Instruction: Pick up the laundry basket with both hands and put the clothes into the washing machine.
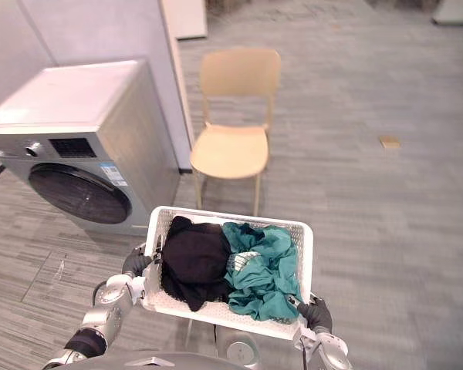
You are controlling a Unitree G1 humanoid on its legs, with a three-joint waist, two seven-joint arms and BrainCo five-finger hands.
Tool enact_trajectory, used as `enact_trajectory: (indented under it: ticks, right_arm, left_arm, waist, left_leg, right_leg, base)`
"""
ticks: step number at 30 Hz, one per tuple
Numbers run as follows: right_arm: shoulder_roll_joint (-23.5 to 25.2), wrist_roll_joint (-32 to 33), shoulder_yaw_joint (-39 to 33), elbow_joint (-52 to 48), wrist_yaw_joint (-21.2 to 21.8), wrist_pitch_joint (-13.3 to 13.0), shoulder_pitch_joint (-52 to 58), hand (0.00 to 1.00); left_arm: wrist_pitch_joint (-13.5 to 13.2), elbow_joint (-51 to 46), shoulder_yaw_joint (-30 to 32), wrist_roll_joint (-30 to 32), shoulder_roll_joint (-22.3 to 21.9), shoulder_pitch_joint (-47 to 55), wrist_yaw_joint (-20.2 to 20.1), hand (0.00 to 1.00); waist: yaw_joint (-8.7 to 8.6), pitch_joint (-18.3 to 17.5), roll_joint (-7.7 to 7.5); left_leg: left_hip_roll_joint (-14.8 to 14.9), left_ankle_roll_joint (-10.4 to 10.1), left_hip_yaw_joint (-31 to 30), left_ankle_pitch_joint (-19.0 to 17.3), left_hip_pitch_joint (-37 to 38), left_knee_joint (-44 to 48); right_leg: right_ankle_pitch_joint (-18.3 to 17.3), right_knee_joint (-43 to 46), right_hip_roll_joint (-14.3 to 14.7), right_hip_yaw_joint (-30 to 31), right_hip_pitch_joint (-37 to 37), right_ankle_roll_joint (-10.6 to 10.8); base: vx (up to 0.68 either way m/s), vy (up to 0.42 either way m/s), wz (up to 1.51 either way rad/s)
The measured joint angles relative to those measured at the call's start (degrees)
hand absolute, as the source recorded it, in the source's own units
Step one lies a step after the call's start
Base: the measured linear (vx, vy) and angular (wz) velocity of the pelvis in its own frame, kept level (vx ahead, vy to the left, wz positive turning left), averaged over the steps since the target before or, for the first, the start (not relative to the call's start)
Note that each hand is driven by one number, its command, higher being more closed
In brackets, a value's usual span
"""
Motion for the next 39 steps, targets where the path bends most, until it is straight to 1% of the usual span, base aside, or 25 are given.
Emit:
enact_trajectory:
  ticks: [1, 3, 4, 5, 6, 7, 8, 9, 10, 11, 13, 15, 16, 17, 20, 23, 25, 26, 27, 28, 29, 31, 34, 37, 39]
  right_arm:
    - [-0.64, 0.00, 0.07, -0.20, 0.02, 0.02, -0.23, 1.00]
    - [-3.20, 0.00, 0.19, -1.11, 0.06, 0.23, -1.25, 1.00]
    - [-3.99, -0.03, 0.22, -1.05, -0.09, 0.28, -2.50, 1.00]
    - [-4.35, -0.05, 0.31, -0.99, -0.10, 0.28, -3.09, 1.00]
    - [-5.48, -0.16, 0.46, -0.38, -0.09, 0.28, -4.95, 1.00]
    - [-6.74, -0.63, 0.46, 1.29, -0.15, 0.28, -7.52, 1.00]
    - [-7.49, -0.96, 0.53, 2.20, -0.28, 0.30, -8.89, 1.00]
    - [-9.03, -1.45, 0.75, 3.46, -0.87, 0.31, -10.86, 1.00]
    - [-10.79, -2.61, 1.42, 3.27, -1.19, 0.30, -11.86, 1.00]
    - [-11.62, -2.76, 1.71, 3.14, -1.21, 0.22, -12.35, 1.00]
    - [-13.26, -2.99, 1.19, 2.62, -1.35, 0.01, -13.06, 1.00]
    - [-11.14, -3.16, -0.11, 2.82, -1.41, 0.05, -13.01, 1.00]
    - [-9.97, -3.26, -0.17, 2.80, -1.41, 0.09, -13.01, 1.00]
    - [-9.33, -3.33, -0.10, 2.77, -1.29, 0.16, -13.02, 1.00]
    - [-7.09, -3.88, 0.34, 2.74, -1.19, 0.33, -12.88, 1.00]
    - [-6.21, -3.97, 0.30, 0.96, -1.10, 0.30, -11.24, 1.00]
    - [-6.01, -4.65, -0.38, 1.04, -1.10, 0.20, -10.87, 1.00]
    - [-5.10, -5.20, -1.49, 1.20, -1.13, 0.21, -10.29, 1.00]
    - [-4.52, -5.53, -2.53, 1.22, -1.15, 0.20, -9.51, 1.00]
    - [-4.87, -5.57, -4.11, 1.21, -1.14, 0.23, -8.67, 1.00]
    - [-5.34, -5.58, -5.70, 1.14, -1.13, 0.24, -7.88, 1.00]
    - [-5.48, -5.57, -8.58, 0.90, -1.10, 0.29, -6.34, 1.00]
    - [-5.85, -5.52, -10.25, -4.25, -1.02, 0.41, -4.66, 1.00]
    - [-8.20, -5.39, -11.54, -7.59, -0.99, 0.36, -5.00, 1.00]
    - [-11.73, -4.40, -11.61, -8.31, -1.16, -0.15, -7.56, 1.00]
  left_arm:
    - [0.13, 0.00, -0.06, -0.45, -0.18, 0.12, -0.01, 1.00]
    - [0.20, -0.37, -0.02, -1.49, -0.90, 0.04, 0.08, 1.00]
    - [-0.01, -0.61, 0.00, -2.24, -1.05, 0.06, 0.19, 1.00]
    - [-0.03, -0.64, -0.02, -2.76, -1.07, 0.07, 0.29, 1.00]
    - [-0.02, -0.71, -0.04, -3.13, -1.18, 0.07, 0.42, 1.00]
    - [-0.01, -0.70, -0.11, -3.14, -1.69, 0.03, 0.67, 1.00]
    - [0.01, -0.67, -0.25, -3.13, -1.99, 0.00, 0.94, 1.00]
    - [0.05, -0.42, -0.63, -3.08, -2.61, 0.00, 1.29, 1.00]
    - [0.05, -0.42, -0.92, -3.10, -3.18, -0.10, 1.31, 1.00]
    - [0.04, -0.42, -1.09, -3.11, -3.34, -0.28, 1.32, 1.00]
    - [-0.11, -0.45, -2.50, -3.05, -3.90, -1.46, 1.34, 1.00]
    - [-0.41, -0.41, -2.74, -2.87, -3.25, -2.60, 1.51, 1.00]
    - [-0.42, -0.44, -2.98, -2.49, -2.59, -3.22, 1.57, 1.00]
    - [-0.40, -0.44, -3.17, -2.49, -1.80, -3.35, 1.65, 1.00]
    - [-0.38, -0.45, -4.04, -2.51, 0.47, -3.29, 2.43, 1.00]
    - [-0.39, -0.45, -5.33, -2.51, 2.00, -3.33, 2.44, 1.00]
    - [-0.39, -0.45, -5.97, -2.49, 2.17, -3.36, 2.39, 1.00]
    - [-0.32, -0.44, -6.77, -2.46, 2.42, -3.31, 2.37, 1.00]
    - [-0.27, -0.39, -7.29, -2.44, 2.52, -3.30, 2.34, 1.00]
    - [-0.03, -0.26, -7.40, -2.40, 1.50, -3.31, 2.34, 1.00]
    - [0.18, -0.26, -7.90, -2.18, 0.25, -3.47, 2.31, 1.00]
    - [0.67, -0.26, -8.96, -1.35, -1.53, -4.56, 2.31, 1.00]
    - [0.87, -0.25, -10.32, -1.35, -2.14, -7.88, 2.31, 1.00]
    - [0.88, -0.25, -11.94, -1.40, -2.83, -12.74, 2.34, 1.00]
    - [0.85, -0.22, -12.60, -1.44, -2.86, -19.16, 2.48, 1.00]
  waist:
    - [0.68, -0.02, -0.18]
    - [1.67, -0.13, -0.63]
    - [1.73, -0.24, -0.44]
    - [1.84, -0.41, -0.16]
    - [2.04, -0.98, 1.10]
    - [1.72, -1.20, 2.12]
    - [1.67, -1.15, 2.38]
    - [2.17, -1.18, 2.50]
    - [2.34, -1.31, 2.68]
    - [2.26, -1.51, 2.90]
    - [2.19, -3.19, 3.99]
    - [0.98, -4.30, 2.22]
    - [0.22, -3.98, 1.43]
    - [0.11, -3.82, 1.18]
    - [0.29, -3.61, 0.94]
    - [0.41, -3.51, 0.23]
    - [0.10, -2.23, -0.54]
    - [-0.13, -1.59, -1.95]
    - [-0.89, -1.21, -2.88]
    - [-2.15, -0.52, -2.04]
    - [-2.95, -0.37, -0.57]
    - [-3.45, -0.23, 1.31]
    - [-4.79, 0.11, 1.23]
    - [-5.17, 0.88, 1.20]
    - [-5.95, 2.47, 0.82]
  left_leg:
    - [0.03, 0.07, 0.78, -0.17, -1.23, -1.24]
    - [-1.41, 0.22, 3.61, -0.47, -5.90, -12.19]
    - [-3.02, -0.17, 2.81, -0.20, -7.09, -25.81]
    - [-3.93, -0.83, 1.59, 0.43, -6.92, -33.86]
    - [-4.73, -3.46, -1.97, 2.65, -6.31, -50.70]
    - [-4.64, -5.81, -4.40, 3.55, -7.19, -56.78]
    - [-4.60, -6.28, -4.41, 3.48, -7.92, -56.40]
    - [-5.21, -5.57, -3.92, 4.08, -7.71, -56.10]
    - [-6.44, -3.86, -2.65, 6.04, -6.86, -56.46]
    - [-7.18, -3.48, -2.38, 7.37, -6.41, -56.42]
    - [-10.13, -0.08, -1.07, 12.20, -4.20, -56.99]
    - [-14.38, 2.17, 0.24, 10.98, -1.55, -59.78]
    - [-15.70, 2.99, 0.56, 10.81, 0.08, -61.33]
    - [-15.89, 3.44, 0.81, 10.50, 0.60, -61.61]
    - [-14.14, 3.38, 1.77, 9.92, 2.09, -61.64]
    - [-9.76, 1.46, 3.52, 6.65, 3.16, -61.65]
    - [-7.45, -0.37, 5.18, 5.57, 4.55, -61.49]
    - [-6.94, -1.99, 6.26, 4.82, 5.47, -60.93]
    - [-6.61, -3.03, 6.46, 4.15, 5.88, -60.41]
    - [-5.21, -4.24, 5.96, 3.30, 5.99, -60.44]
    - [-3.80, -4.71, 5.23, 3.28, 5.85, -60.65]
    - [-1.73, -6.03, 4.95, 4.49, 6.02, -60.71]
    - [-1.23, -7.21, 4.63, 5.31, 5.34, -60.70]
    - [-1.30, -7.42, 4.35, 5.53, 4.23, -60.66]
    - [-1.98, -7.06, 3.73, 5.81, 2.74, -60.70]
  right_leg:
    - [-0.27, -0.99, -0.73, -0.26, 1.57, 0.03]
    - [-1.05, -3.60, -4.47, -2.39, 4.24, 0.73]
    - [-1.65, -4.33, -5.65, -3.68, 4.96, 1.39]
    - [-2.02, -4.60, -5.73, -4.19, 5.02, 1.43]
    - [-2.72, -4.93, -5.21, -5.49, 5.08, 1.40]
    - [-3.63, -4.84, -4.35, -6.94, 5.37, 1.86]
    - [-3.92, -4.64, -4.19, -7.44, 5.70, 1.86]
    - [-4.95, -4.54, -4.28, -7.63, 7.09, 2.09]
    - [-6.19, -3.55, -4.70, -7.18, 7.89, 3.51]
    - [-6.99, -2.89, -5.03, -7.02, 7.98, 4.37]
    - [-11.51, 0.95, -6.43, -4.74, 7.49, 6.96]
    - [-12.34, 10.25, -9.10, 1.65, 3.52, 9.10]
    - [-10.72, 17.10, -9.65, 5.93, 0.48, 11.27]
    - [-10.35, 19.63, -9.49, 7.38, -0.89, 11.75]
    - [-10.74, 16.14, -9.45, 10.43, -3.12, 11.89]
    - [-9.18, 1.09, -9.59, 11.49, -4.84, 12.06]
    - [-3.51, -9.52, -9.65, 11.48, -4.93, 11.90]
    - [2.66, -15.43, -9.81, 11.54, -4.35, 12.25]
    - [8.81, -16.25, -9.94, 11.49, -3.65, 13.35]
    - [11.02, -15.57, -8.76, 10.78, -3.56, 13.02]
    - [10.76, -15.76, -7.47, 9.81, -3.57, 12.45]
    - [9.50, -12.51, -5.04, 9.29, -5.30, 11.00]
    - [7.22, -6.43, -4.22, 8.17, -8.36, 9.47]
    - [7.14, -5.72, -4.22, 8.08, -9.59, 9.44]
    - [7.12, -6.30, -4.82, 7.91, -10.43, 10.01]
  base:
    - [0.34, -0.227, 0.52]
    - [0.33, -0.192, 0.70]
    - [0.27, -0.147, 0.66]
    - [0.30, -0.100, 0.61]
    - [0.33, -0.041, 0.52]
    - [0.35, -0.006, 0.46]
    - [0.35, 0.067, 0.22]
    - [0.36, 0.130, -0.05]
    - [0.36, 0.162, -0.13]
    - [0.38, 0.213, -0.17]
    - [0.49, 0.312, -0.23]
    - [0.42, 0.233, 0.01]
    - [0.38, 0.173, 0.08]
    - [0.39, 0.164, -0.11]
    - [0.22, 0.032, -0.21]
    - [0.09, -0.122, -0.48]
    - [0.04, -0.233, -0.55]
    - [0.06, -0.263, -0.39]
    - [0.08, -0.340, -0.25]
    - [0.11, -0.291, 0.01]
    - [0.12, -0.268, 0.04]
    - [0.14, -0.197, -0.06]
    - [0.09, -0.182, 0.11]
    - [-0.04, -0.028, 0.15]
    - [-0.13, 0.008, 0.19]
